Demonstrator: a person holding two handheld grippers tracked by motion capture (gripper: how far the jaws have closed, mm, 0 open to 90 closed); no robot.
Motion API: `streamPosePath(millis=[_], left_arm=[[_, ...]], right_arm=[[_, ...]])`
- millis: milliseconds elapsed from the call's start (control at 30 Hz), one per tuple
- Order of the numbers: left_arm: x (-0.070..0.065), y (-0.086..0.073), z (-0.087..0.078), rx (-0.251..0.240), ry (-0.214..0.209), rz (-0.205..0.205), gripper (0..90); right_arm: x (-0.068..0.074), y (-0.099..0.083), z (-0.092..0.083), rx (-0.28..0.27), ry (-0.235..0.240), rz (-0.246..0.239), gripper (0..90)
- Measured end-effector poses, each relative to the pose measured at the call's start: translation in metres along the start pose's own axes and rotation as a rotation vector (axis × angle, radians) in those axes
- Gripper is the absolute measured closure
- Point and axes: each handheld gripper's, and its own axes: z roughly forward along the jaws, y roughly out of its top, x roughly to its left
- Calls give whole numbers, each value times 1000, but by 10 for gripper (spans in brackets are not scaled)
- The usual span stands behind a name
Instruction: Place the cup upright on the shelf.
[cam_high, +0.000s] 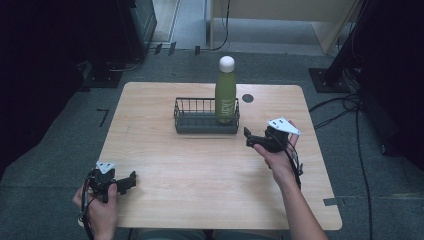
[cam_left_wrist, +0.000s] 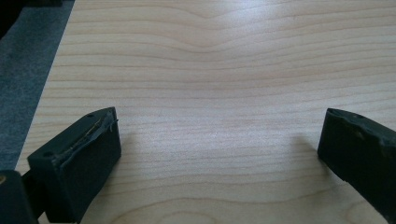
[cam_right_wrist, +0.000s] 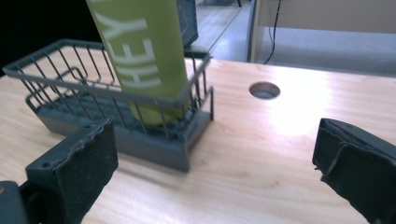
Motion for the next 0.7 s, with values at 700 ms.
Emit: streamPosePath(millis=[700], left_arm=[[0, 0, 0, 0, 0, 0, 0]], right_arm=[[-40, -55, -39, 56, -84, 52, 1]])
